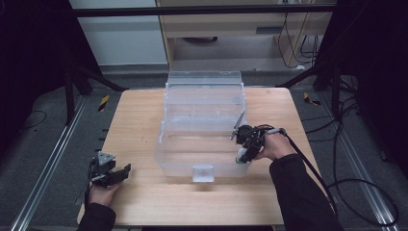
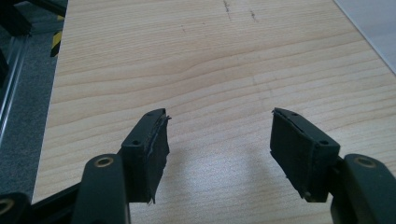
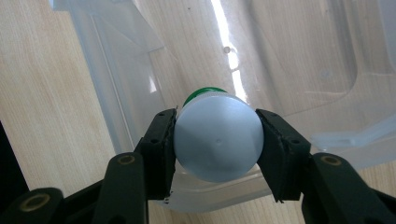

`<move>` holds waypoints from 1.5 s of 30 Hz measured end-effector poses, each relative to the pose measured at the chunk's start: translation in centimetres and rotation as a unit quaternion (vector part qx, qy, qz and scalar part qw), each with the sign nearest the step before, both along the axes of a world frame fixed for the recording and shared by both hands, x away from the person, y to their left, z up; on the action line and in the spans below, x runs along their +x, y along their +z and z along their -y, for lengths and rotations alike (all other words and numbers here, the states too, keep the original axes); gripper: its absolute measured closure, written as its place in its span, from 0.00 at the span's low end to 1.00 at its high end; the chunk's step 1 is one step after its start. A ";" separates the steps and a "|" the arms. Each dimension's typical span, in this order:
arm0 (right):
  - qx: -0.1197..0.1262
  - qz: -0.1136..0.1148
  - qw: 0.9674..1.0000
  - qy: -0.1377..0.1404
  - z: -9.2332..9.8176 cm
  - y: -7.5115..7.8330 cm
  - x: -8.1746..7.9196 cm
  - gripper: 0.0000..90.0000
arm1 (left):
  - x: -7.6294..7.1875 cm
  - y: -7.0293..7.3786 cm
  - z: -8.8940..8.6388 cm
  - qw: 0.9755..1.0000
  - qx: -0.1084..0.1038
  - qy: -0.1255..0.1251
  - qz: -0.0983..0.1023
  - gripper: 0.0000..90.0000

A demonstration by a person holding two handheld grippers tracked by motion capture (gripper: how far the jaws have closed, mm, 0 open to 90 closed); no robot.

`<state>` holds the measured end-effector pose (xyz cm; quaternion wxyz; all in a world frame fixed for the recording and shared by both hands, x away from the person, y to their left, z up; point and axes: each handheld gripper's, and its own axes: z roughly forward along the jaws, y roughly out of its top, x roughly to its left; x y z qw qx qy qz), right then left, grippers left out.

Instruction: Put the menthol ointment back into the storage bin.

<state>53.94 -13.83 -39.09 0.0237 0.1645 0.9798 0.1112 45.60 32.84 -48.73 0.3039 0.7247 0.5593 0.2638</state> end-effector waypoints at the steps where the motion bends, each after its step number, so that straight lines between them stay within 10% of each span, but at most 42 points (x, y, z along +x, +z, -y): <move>1: -0.001 -0.001 1.000 -0.001 0.0 -0.1 0.0 0.56 | 0.0 0.0 0.0 1.000 0.001 -0.001 0.000 0.40; 45: -0.005 -0.004 1.000 -0.003 -0.2 -0.9 0.0 0.55 | 0.0 0.0 0.0 1.000 0.000 -0.001 -0.001 0.40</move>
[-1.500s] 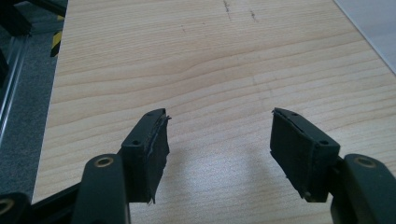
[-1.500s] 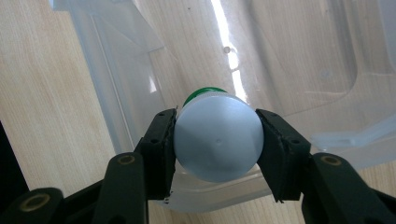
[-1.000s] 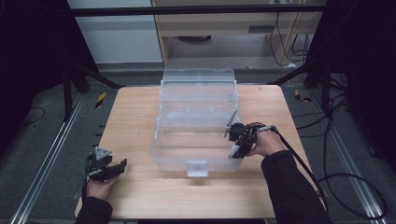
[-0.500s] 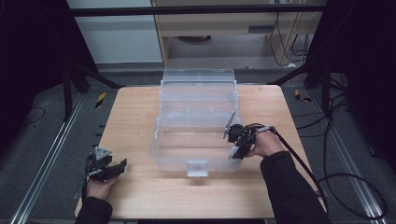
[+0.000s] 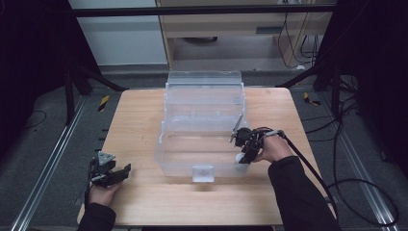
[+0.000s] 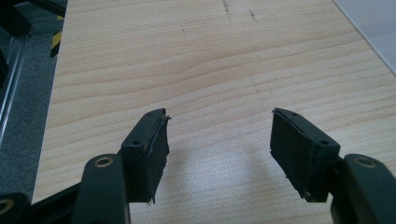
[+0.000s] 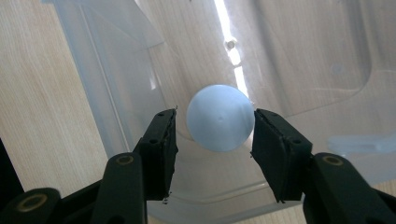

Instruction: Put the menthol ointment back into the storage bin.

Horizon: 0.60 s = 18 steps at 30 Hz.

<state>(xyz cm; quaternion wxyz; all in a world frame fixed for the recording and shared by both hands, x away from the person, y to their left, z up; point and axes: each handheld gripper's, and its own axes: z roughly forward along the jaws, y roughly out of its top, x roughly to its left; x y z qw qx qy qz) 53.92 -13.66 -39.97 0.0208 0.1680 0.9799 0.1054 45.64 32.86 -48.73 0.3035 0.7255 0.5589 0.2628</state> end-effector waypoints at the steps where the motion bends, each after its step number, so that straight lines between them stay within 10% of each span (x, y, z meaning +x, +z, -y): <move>1: 0.005 0.003 1.000 -0.002 0.0 0.1 0.0 0.54 | 0.0 0.0 0.0 1.000 0.000 0.000 0.000 0.40; 11: 0.065 0.037 0.997 -0.031 1.2 2.2 -0.9 0.46 | -0.1 0.1 0.1 1.000 -0.002 -0.001 0.000 0.40; 18: 0.120 0.071 0.989 -0.057 2.6 3.9 -2.1 0.41 | -0.1 0.1 0.0 1.000 -0.003 0.000 0.000 0.40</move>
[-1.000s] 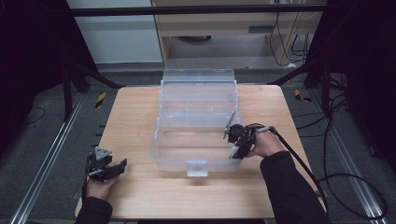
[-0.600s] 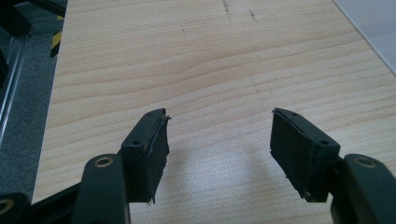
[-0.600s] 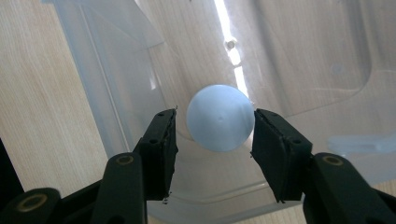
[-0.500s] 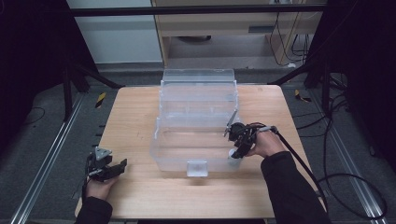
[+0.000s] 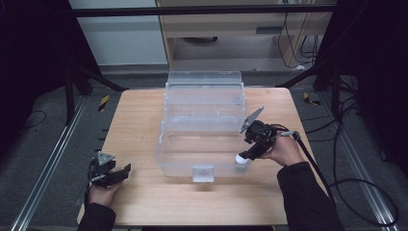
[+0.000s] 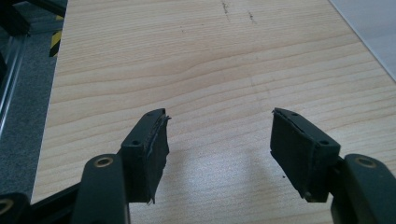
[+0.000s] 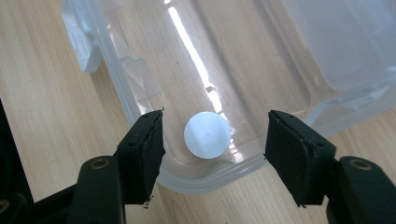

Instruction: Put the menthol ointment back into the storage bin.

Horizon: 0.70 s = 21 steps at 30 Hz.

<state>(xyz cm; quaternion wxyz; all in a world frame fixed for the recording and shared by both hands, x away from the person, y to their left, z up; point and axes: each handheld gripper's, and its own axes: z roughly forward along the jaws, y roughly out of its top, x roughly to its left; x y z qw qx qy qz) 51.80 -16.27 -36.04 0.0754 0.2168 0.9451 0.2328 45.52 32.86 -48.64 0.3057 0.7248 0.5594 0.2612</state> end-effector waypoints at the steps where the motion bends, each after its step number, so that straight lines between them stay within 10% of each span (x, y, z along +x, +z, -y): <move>1: 0.008 0.004 1.000 -0.006 0.2 0.2 -0.2 0.40 | 0.0 0.0 0.0 1.000 -0.001 0.000 0.001 0.40; 11: 0.090 0.078 0.990 -0.076 3.9 1.0 -2.3 0.37 | -0.1 0.0 -0.1 1.000 -0.005 0.000 0.001 0.50; 21: 0.162 0.115 0.967 -0.162 8.3 -0.5 -4.6 0.33 | -0.2 0.1 -0.2 1.000 -0.007 0.008 0.004 0.67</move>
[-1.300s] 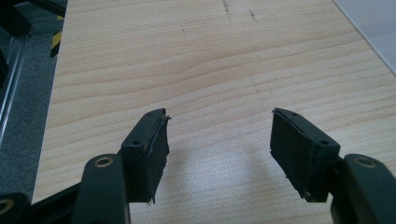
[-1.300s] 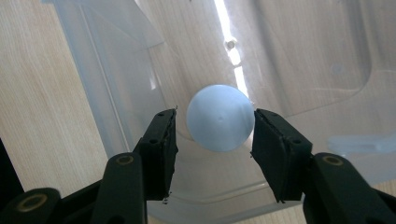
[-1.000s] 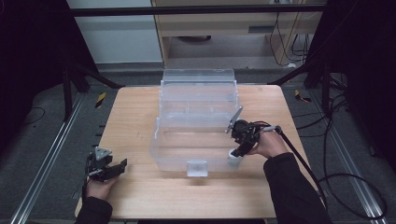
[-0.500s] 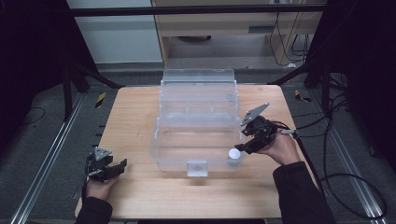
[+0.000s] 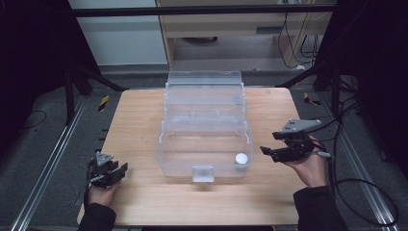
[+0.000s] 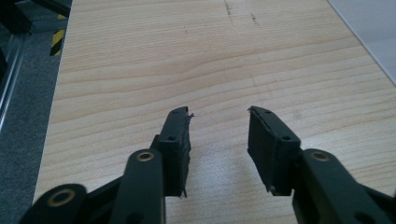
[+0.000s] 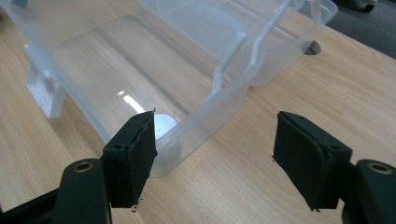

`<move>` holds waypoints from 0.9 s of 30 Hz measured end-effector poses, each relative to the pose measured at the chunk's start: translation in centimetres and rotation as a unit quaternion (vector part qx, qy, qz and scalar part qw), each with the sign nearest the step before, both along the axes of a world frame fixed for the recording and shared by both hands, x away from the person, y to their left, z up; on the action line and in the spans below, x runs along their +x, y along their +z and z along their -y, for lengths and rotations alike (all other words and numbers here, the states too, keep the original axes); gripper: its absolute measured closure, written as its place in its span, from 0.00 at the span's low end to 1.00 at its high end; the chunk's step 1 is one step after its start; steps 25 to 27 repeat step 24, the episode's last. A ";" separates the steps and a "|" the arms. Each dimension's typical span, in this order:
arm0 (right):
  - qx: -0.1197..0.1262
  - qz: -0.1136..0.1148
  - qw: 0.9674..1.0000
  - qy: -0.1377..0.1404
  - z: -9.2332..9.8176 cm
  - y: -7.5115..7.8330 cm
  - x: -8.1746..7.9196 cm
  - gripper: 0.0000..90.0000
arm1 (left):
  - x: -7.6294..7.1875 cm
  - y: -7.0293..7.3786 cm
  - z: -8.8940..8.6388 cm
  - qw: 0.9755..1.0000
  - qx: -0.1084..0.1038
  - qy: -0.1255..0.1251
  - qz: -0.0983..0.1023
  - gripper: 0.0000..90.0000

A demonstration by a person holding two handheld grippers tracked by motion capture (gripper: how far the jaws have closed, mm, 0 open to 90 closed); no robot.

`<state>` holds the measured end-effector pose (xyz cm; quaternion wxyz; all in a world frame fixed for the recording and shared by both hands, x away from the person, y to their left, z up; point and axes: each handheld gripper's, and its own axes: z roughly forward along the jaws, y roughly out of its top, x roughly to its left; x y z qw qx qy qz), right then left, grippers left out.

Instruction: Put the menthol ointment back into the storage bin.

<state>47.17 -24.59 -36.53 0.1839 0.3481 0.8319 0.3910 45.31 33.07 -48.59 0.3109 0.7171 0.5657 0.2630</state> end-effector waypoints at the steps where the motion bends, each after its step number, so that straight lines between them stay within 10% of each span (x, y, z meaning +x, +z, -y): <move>1: 0.009 0.004 1.000 -0.008 0.4 -0.3 -0.2 0.32 | 0.0 0.0 0.0 1.000 -0.001 0.000 0.000 0.69; 15: 0.030 0.003 0.997 -0.077 3.1 -5.3 -1.2 0.26 | -0.1 0.2 -0.1 1.000 0.004 0.003 0.005 0.90; 27: 0.049 -0.033 0.988 -0.140 5.2 -8.3 -1.5 0.15 | -0.2 0.1 -0.2 1.000 0.010 0.007 0.016 0.75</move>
